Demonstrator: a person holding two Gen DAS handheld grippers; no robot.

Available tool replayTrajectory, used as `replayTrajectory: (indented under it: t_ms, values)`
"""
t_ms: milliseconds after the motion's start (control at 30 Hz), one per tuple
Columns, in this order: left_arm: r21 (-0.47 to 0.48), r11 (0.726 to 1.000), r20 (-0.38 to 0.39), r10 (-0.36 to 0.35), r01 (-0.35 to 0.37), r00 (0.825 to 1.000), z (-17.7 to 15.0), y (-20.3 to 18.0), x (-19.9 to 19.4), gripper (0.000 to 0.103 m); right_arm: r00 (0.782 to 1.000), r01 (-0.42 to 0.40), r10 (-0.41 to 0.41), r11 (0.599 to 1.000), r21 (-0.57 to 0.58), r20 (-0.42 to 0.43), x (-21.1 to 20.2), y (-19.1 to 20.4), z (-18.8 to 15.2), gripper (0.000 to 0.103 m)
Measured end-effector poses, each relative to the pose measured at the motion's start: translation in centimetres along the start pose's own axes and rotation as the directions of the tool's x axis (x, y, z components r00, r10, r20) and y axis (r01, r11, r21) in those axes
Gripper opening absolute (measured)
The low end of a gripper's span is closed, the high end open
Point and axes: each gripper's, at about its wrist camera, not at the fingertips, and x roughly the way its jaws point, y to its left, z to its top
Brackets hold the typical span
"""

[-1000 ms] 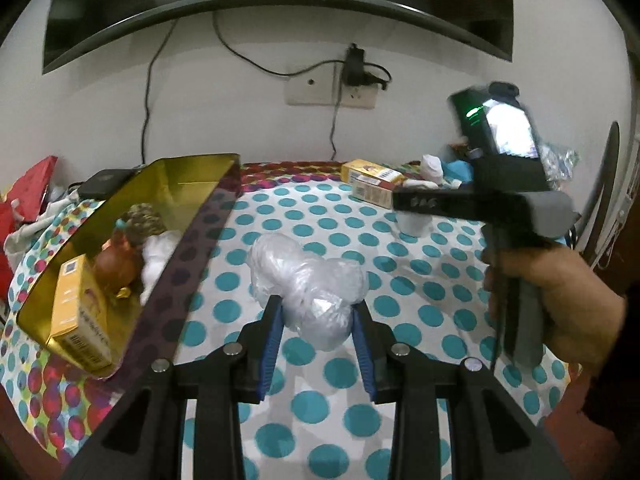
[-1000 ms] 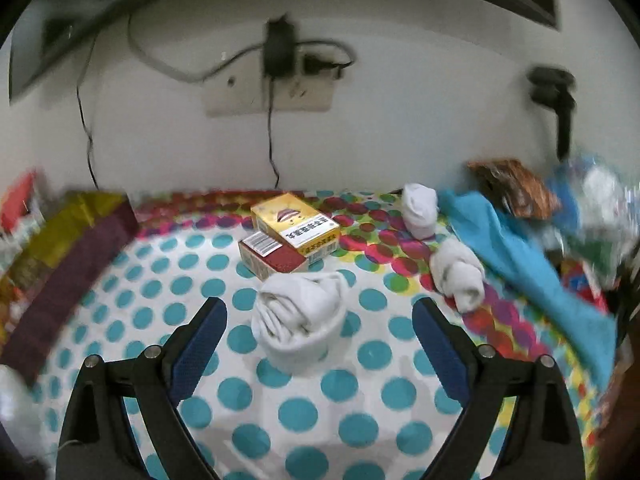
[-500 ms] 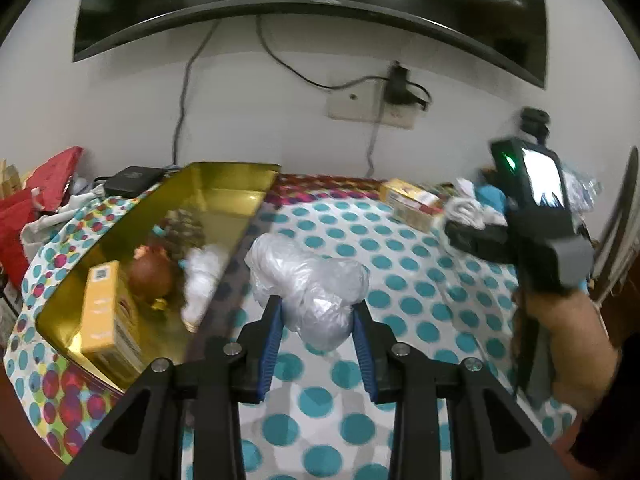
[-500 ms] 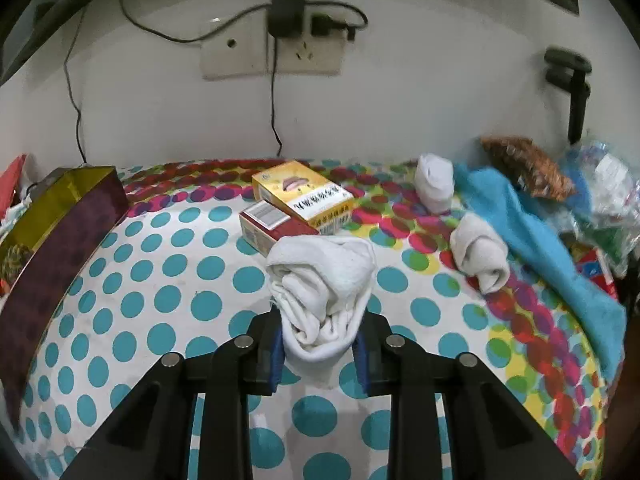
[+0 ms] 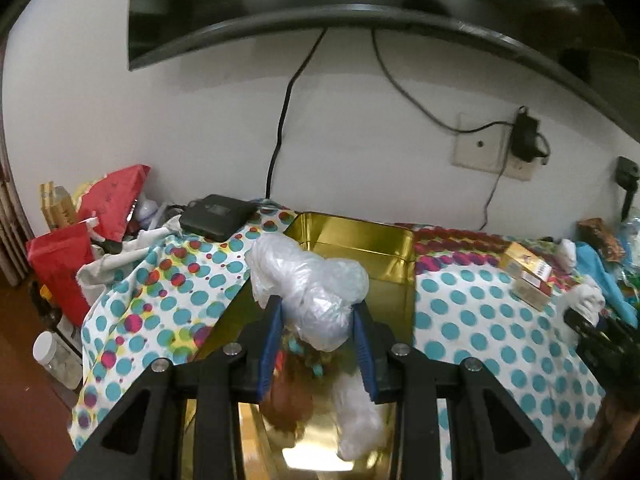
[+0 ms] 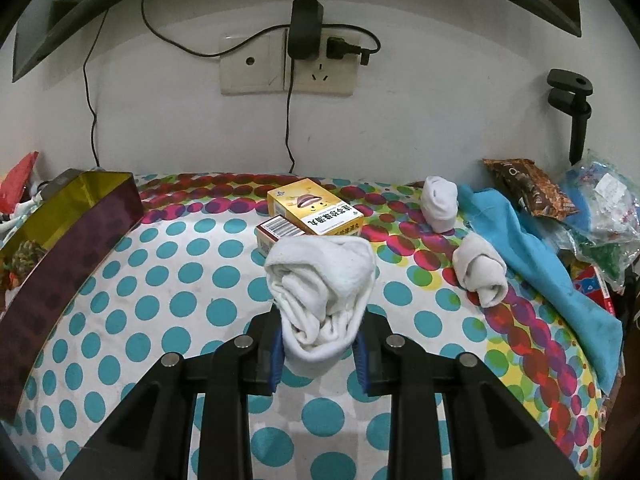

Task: Organize objects
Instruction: 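Carry the plastic bag into the gold tin and open the left gripper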

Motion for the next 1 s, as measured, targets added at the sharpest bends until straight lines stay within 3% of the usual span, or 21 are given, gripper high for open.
replayTrajectory:
  t_ms: [167, 300, 400, 667, 767, 833, 1000]
  values:
    - [0.024, 1.000, -0.063, 0.005, -0.003, 0.998, 1.3, -0.7, 3.8, 0.034, 1.000, -0.014, 0.014, 1.000, -0.001, 0.003, 0.0, 0.1, 0.0, 0.026]
    - [-0.017, 0.998, -0.153, -0.061, 0.059, 0.986, 2.1, -1.0, 6.6, 0.034, 1.000, -0.025, 0.025, 1.000, 0.002, 0.001, 0.0, 0.0, 0.0, 0.026]
    - [-0.004, 1.000, -0.173, -0.026, 0.025, 0.985, 3.0, -1.5, 7.8, 0.034, 1.000, -0.029, 0.029, 1.000, -0.004, -0.003, 0.1, 0.2, 0.0, 0.026]
    - [0.003, 1.000, -0.286, -0.022, 0.024, 0.958, 3.2, -2.4, 11.6, 0.034, 0.999, -0.048, 0.048, 0.999, -0.008, -0.022, 0.5, 0.2, 0.0, 0.026]
    - [0.037, 0.999, -0.299, -0.001, 0.012, 0.954, 2.9, -2.6, 12.5, 0.038, 0.999, -0.049, 0.049, 0.999, -0.013, -0.023, 0.5, 0.3, 0.1, 0.026]
    - [0.029, 0.999, -0.304, -0.023, 0.034, 0.952, 2.8, -2.5, 12.6, 0.041, 0.999, -0.049, 0.049, 0.999, -0.017, -0.024, 0.5, 0.4, 0.1, 0.026]
    - [-0.073, 0.995, -0.282, -0.090, 0.072, 0.955, 2.8, -1.3, 11.0, 0.049, 0.998, -0.052, 0.051, 0.998, -0.020, -0.031, 0.6, 0.5, 0.1, 0.026]
